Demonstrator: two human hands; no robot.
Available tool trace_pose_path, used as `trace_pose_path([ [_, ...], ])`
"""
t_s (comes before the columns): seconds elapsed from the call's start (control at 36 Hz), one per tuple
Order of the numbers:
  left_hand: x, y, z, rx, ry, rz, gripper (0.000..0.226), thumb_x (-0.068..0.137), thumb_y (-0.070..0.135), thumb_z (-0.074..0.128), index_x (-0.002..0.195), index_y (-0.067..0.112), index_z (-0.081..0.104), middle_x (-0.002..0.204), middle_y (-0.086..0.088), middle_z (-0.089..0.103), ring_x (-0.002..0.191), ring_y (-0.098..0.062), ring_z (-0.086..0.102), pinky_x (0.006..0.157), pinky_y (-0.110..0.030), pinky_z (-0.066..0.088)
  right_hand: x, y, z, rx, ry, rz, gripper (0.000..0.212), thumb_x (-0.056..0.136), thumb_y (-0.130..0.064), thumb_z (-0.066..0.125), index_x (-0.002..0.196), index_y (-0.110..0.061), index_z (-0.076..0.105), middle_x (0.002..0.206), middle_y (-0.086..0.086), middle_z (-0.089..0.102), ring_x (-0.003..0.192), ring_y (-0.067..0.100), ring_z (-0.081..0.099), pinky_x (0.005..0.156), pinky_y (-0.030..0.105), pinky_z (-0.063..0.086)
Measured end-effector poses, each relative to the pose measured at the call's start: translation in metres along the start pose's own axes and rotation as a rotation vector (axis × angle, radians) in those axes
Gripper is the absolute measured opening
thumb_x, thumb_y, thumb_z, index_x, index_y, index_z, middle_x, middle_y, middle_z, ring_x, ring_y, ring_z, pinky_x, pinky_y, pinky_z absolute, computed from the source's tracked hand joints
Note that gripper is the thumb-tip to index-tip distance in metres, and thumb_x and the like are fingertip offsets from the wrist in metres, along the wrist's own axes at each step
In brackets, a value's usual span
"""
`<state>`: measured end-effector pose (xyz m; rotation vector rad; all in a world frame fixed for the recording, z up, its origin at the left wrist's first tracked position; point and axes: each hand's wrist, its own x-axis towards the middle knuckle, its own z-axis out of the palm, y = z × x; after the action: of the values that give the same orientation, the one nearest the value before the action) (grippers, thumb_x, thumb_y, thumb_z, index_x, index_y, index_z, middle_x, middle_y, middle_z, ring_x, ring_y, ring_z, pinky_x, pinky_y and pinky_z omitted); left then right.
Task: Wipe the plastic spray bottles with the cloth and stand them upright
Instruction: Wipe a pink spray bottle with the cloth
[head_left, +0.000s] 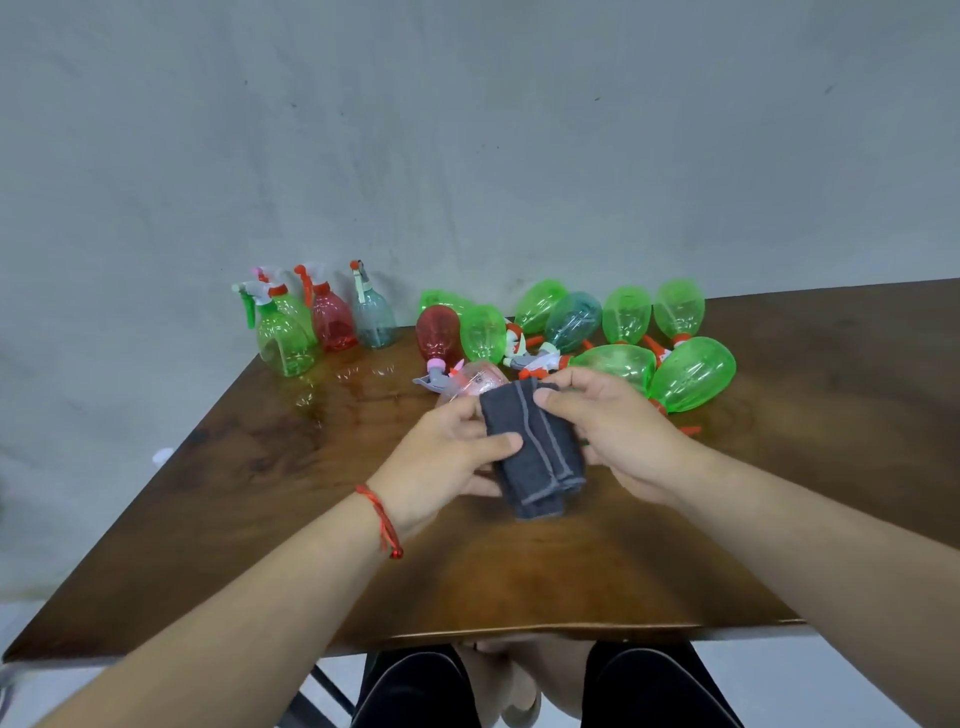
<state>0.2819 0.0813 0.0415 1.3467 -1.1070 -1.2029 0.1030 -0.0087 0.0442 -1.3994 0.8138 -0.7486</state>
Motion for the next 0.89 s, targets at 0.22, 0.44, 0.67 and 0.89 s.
trace_pose_path([
  [0.22, -0.016, -0.024, 0.003, -0.027, 0.1, -0.002, 0.027, 0.101, 0.004, 0.07, 0.128, 0.01, 0.068, 0.114, -0.014, 0.08, 0.102, -0.031, 0.08, 0.071, -0.044, 0.067, -0.026, 0.037, 0.006, 0.154, -0.16, 0.125, 0.032, 0.098, -0.006, 0.071, 0.129, -0.013, 0.073, 0.119, 0.013, 0.079, 0.113, 0.031, 0.075, 0.104, 0.054, 0.057],
  [0.44, -0.013, -0.042, 0.011, 0.064, 0.069, -0.024, 0.027, 0.099, 0.012, 0.076, 0.122, 0.025, 0.076, 0.115, -0.007, 0.079, 0.105, -0.029, 0.079, 0.081, -0.061, 0.065, -0.039, 0.055, -0.012, 0.242, -0.126, 0.162, 0.029, 0.1, -0.011, 0.069, 0.129, -0.013, 0.075, 0.124, 0.015, 0.077, 0.118, 0.032, 0.073, 0.108, 0.056, 0.054],
  [0.67, 0.007, -0.037, -0.017, 0.685, 0.232, 0.201, 0.015, 0.099, 0.036, 0.075, 0.113, 0.039, 0.074, 0.108, 0.018, 0.073, 0.105, -0.005, 0.07, 0.099, -0.039, 0.059, -0.031, 0.068, -0.019, 0.378, 0.02, 0.128, 0.03, 0.099, -0.005, 0.065, 0.128, -0.011, 0.071, 0.122, 0.016, 0.077, 0.115, 0.037, 0.073, 0.094, 0.046, 0.062],
  [0.89, 0.026, -0.049, -0.074, 1.31, 0.369, -0.117, 0.068, 0.097, 0.075, 0.052, 0.147, 0.029, 0.058, 0.136, 0.002, 0.054, 0.13, -0.021, 0.046, 0.111, -0.037, 0.044, -0.023, 0.08, -0.016, 0.28, 0.003, 0.086, 0.026, 0.101, -0.005, 0.064, 0.125, -0.008, 0.07, 0.118, 0.017, 0.078, 0.108, 0.035, 0.076, 0.085, 0.038, 0.063],
])
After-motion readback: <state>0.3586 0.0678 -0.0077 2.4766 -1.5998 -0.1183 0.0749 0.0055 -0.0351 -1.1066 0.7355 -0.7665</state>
